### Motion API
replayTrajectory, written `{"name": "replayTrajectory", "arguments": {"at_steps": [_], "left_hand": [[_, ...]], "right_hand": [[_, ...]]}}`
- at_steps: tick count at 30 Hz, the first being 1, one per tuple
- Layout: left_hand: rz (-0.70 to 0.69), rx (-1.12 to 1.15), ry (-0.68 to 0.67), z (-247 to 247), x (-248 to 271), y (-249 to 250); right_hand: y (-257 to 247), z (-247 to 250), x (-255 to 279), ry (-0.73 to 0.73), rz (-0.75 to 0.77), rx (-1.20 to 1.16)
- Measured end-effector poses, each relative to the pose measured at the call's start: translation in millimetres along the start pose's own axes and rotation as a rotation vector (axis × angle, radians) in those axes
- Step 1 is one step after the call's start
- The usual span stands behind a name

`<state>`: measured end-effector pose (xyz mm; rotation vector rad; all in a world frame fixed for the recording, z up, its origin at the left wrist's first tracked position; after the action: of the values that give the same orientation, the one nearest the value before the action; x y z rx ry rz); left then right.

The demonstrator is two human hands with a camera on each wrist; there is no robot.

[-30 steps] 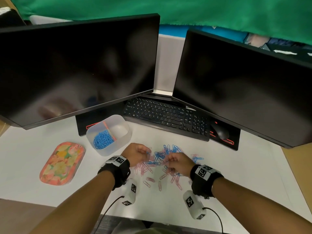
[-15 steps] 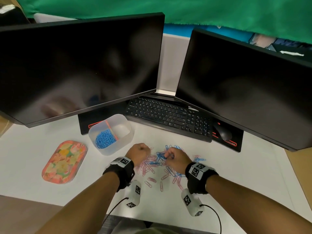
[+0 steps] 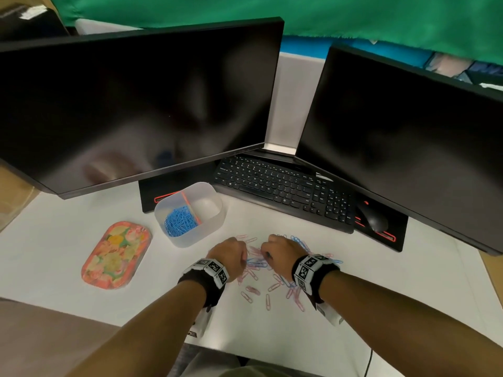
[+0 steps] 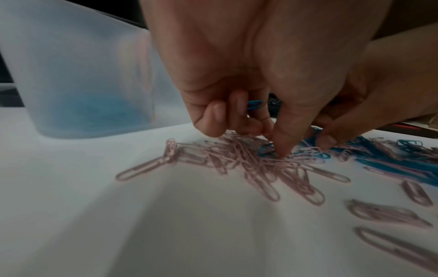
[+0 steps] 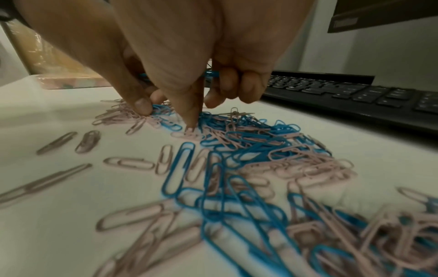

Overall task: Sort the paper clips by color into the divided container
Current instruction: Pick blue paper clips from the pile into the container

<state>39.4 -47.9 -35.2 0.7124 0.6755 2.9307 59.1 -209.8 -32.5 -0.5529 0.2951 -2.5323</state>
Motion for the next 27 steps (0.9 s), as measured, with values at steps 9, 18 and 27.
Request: {"name": "replayTrajectory", "arguments": {"at_steps": [9, 18, 27], "left_hand": [[0.001, 0.21, 0.022, 13, -4, -4], [0.075, 0.612, 0.024, 20, -6, -2], [0.4, 1.381, -0.118, 24, -5, -1]], "right_hand": [[12, 13, 5, 0.071, -0.188, -0.415], [15, 15, 8, -0.02, -0.436, -1.1], [3, 12, 9, -0.068, -0.491, -1.456]]}}
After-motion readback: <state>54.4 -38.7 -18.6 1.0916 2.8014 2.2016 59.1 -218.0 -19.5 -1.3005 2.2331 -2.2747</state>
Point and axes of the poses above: each hand's wrist, its own x-axis away from the middle knuckle, its own z-axis out of the back of the hand, y = z × x, the point moved 2 cm from there along -x, towards the middle knuckle, and after that the axes turned 3 degrees about x, right-handed, at the moved point
